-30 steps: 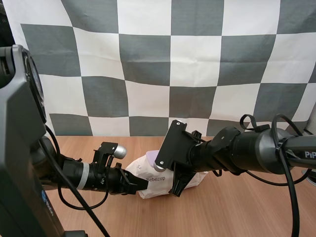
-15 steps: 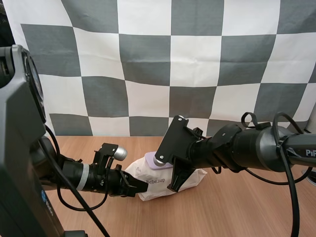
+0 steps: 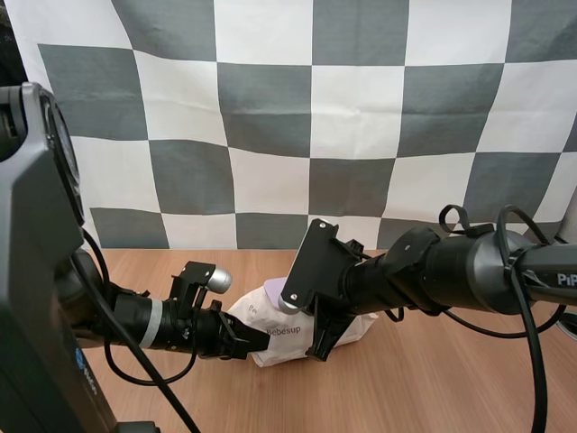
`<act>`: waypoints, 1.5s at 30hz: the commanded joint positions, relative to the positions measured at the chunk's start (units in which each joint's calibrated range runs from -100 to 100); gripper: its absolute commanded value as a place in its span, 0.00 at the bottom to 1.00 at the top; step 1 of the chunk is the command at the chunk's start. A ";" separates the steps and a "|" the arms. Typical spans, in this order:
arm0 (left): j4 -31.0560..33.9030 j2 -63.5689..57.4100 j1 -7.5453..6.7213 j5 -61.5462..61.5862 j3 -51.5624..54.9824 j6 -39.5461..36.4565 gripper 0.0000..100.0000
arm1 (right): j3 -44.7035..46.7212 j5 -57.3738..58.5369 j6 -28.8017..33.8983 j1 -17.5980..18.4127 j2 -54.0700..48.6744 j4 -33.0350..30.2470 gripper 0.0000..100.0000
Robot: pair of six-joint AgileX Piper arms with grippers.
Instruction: Open the wet wipes lid
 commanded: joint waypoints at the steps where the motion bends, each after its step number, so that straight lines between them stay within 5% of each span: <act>1: -0.09 0.07 0.01 -0.08 -0.04 1.02 0.00 | 0.76 -0.07 0.00 0.03 -0.05 -0.19 0.28; 16: 1.40 0.07 0.01 0.09 -0.04 1.02 0.00 | 1.98 -4.60 0.00 0.03 5.26 -0.33 0.31; 27: 1.65 0.07 0.01 0.09 -0.04 1.02 0.00 | 0.45 -13.53 0.00 4.38 5.26 3.08 0.38; 45: 2.00 0.07 0.01 0.42 -0.04 1.02 0.00 | 0.45 -22.36 0.00 4.93 5.26 5.64 0.27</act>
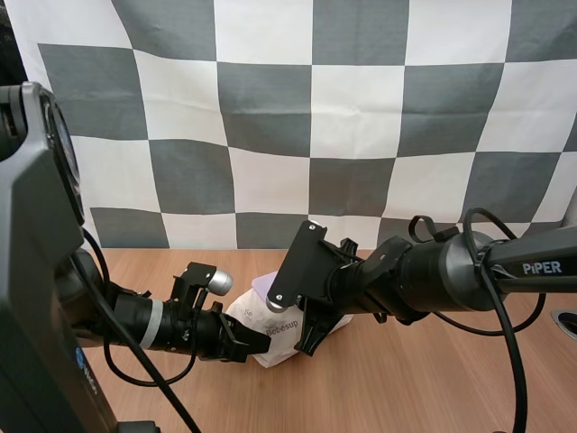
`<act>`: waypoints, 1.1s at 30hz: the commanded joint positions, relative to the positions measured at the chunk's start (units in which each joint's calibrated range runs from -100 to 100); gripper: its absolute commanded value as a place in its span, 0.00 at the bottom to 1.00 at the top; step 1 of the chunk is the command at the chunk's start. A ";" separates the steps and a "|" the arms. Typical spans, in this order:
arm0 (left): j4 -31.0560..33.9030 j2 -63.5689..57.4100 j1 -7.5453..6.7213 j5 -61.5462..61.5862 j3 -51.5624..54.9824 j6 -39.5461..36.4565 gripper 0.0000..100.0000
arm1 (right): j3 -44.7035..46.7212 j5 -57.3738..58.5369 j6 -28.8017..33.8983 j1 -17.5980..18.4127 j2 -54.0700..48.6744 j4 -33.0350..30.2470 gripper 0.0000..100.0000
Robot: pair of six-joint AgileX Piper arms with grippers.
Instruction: Open the wet wipes lid
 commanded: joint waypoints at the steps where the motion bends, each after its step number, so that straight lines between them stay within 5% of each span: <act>1: 0.07 0.07 0.01 0.01 -0.04 1.02 0.00 | -0.11 -0.25 0.00 0.03 -0.08 -0.06 0.24; 5: 0.07 0.07 0.01 0.01 -0.04 1.02 0.00 | -0.11 -0.25 0.00 0.03 -0.08 -0.06 0.00; 33: 1.68 0.07 0.01 0.54 -0.04 1.02 0.00 | -8.01 6.72 0.00 0.03 -0.37 1.78 0.00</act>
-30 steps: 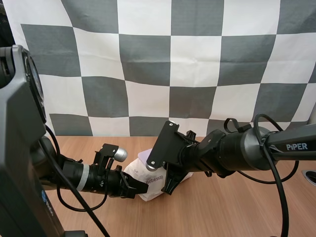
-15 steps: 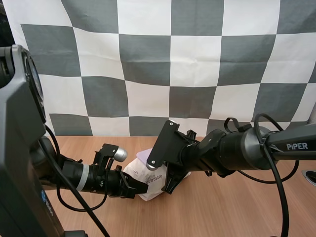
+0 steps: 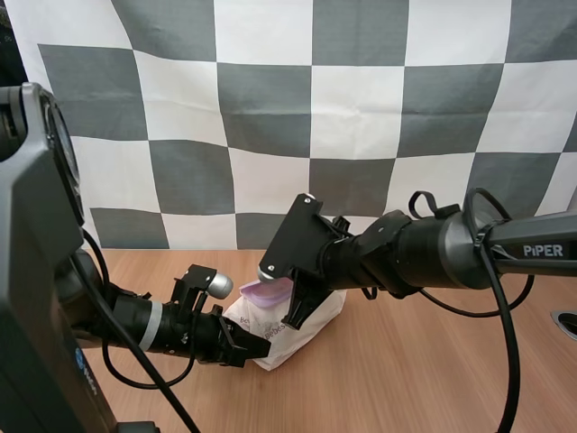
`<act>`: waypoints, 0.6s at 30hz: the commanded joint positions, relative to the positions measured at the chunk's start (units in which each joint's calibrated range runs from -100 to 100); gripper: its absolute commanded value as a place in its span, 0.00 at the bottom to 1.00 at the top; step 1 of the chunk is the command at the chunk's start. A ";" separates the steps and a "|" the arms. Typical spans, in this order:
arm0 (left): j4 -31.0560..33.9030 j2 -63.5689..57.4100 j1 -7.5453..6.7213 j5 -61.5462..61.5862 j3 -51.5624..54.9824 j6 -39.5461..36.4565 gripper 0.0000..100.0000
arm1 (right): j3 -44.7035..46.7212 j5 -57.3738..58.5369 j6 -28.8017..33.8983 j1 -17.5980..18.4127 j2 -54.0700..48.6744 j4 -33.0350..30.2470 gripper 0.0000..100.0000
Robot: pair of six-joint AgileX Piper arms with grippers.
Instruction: Open the wet wipes lid
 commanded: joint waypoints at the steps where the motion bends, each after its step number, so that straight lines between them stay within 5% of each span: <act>1: 0.52 0.07 0.01 0.13 -0.04 1.02 0.00 | -1.77 1.01 0.00 0.03 0.02 -0.05 0.00; 18: 7.58 -1.62 0.01 0.13 -0.04 1.02 0.00 | -4.68 8.45 0.00 0.03 0.14 1.96 0.00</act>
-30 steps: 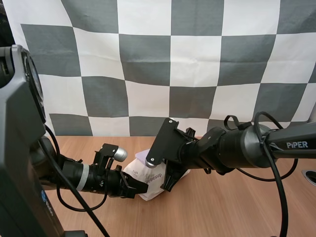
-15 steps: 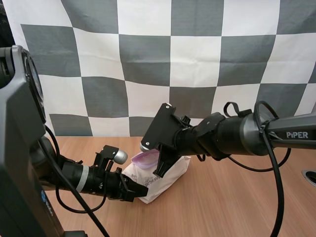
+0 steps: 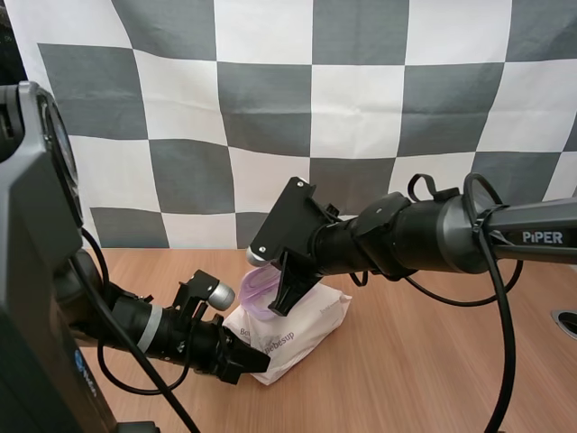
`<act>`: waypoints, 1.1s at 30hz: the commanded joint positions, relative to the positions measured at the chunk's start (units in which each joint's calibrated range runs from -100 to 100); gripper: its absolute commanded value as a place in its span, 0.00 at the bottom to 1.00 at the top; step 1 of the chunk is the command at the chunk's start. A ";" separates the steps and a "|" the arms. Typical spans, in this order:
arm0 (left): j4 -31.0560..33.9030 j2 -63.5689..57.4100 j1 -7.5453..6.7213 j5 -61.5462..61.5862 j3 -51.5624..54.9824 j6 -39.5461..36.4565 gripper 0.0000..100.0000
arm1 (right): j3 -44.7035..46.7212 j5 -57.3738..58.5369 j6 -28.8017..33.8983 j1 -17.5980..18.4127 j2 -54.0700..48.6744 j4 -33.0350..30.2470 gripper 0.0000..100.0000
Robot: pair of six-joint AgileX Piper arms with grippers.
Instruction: Open the wet wipes lid
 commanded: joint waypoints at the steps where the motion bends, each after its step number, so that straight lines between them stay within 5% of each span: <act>1: 0.14 -0.45 0.01 0.00 -0.04 1.02 0.00 | -0.04 0.02 0.00 0.03 0.03 0.04 0.00; 25: 4.74 -0.45 0.01 0.00 -0.04 1.02 0.00 | -9.44 -6.23 0.00 0.03 20.84 2.16 0.00; 33: 4.52 -0.45 0.01 -3.06 -0.04 1.02 0.00 | -9.44 -14.21 0.00 0.03 20.83 2.16 0.00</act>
